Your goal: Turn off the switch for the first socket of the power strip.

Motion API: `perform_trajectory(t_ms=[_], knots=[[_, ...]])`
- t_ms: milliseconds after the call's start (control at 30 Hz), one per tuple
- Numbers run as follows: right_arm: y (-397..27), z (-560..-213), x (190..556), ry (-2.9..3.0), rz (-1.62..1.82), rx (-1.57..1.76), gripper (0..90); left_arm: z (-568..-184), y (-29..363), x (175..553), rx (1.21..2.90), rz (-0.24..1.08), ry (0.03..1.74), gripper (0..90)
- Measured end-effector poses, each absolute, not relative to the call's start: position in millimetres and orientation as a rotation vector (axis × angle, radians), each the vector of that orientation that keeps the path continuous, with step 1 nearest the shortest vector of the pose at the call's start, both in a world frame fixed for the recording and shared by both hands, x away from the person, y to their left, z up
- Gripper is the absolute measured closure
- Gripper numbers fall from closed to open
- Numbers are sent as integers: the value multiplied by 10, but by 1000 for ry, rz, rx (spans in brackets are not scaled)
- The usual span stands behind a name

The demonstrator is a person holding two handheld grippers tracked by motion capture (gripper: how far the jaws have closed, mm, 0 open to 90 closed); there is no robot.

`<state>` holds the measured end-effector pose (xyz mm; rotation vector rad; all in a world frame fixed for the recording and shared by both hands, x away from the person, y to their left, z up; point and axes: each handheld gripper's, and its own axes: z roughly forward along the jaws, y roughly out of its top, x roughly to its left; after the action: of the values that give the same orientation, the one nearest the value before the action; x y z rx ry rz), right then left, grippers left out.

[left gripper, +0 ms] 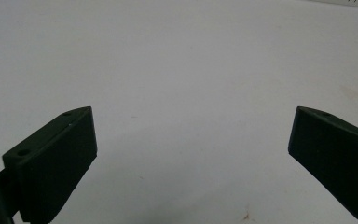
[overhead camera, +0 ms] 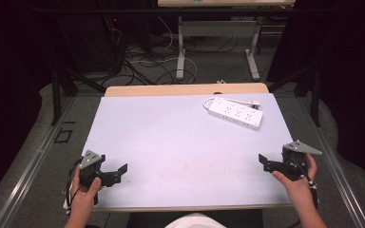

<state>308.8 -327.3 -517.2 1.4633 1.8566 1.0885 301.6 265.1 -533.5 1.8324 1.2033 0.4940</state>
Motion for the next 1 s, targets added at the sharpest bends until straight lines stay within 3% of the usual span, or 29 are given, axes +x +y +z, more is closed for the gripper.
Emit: perform_trajectory(t_ms=[1000], knots=[[-3122,-5094,3205,1872,1043,1438,0,-5324,2638,3014,1828,483,1201,35]])
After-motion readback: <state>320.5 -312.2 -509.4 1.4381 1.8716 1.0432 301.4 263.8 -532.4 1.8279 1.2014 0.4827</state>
